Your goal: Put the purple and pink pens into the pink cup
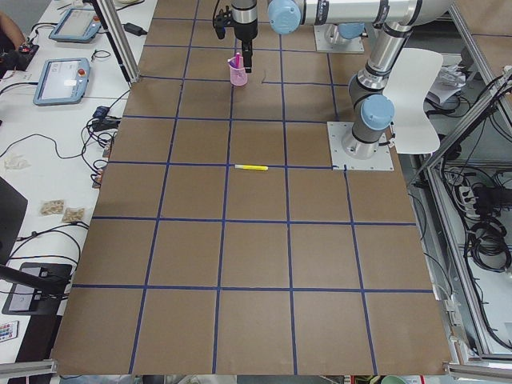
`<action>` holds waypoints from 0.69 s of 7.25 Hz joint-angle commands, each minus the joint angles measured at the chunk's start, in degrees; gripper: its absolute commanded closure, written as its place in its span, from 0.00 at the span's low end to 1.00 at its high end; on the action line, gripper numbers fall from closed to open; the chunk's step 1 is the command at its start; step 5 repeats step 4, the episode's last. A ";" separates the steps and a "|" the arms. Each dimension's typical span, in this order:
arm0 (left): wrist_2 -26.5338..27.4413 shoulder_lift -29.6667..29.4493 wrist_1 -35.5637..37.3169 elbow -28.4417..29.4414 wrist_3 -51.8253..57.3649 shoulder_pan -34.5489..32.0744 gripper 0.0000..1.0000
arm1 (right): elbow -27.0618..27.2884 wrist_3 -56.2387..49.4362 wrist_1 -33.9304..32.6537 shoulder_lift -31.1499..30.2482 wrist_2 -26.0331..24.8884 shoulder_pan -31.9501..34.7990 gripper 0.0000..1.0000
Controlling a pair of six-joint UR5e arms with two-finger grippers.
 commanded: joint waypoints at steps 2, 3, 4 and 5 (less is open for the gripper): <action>1.39 1.33 -1.81 -0.14 0.34 0.01 0.00 | 0.00 -0.60 -0.35 0.00 0.20 0.00 0.00; 1.30 1.33 -1.63 -0.14 0.34 0.09 0.00 | -0.08 -0.78 -0.35 0.00 0.20 0.00 0.00; 1.30 1.33 -1.46 -0.14 0.34 0.10 0.00 | -0.09 -0.79 -0.35 0.00 0.12 0.00 0.00; 1.30 1.33 -1.46 -0.14 0.34 0.10 0.00 | -0.09 -0.79 -0.35 0.00 0.12 0.00 0.00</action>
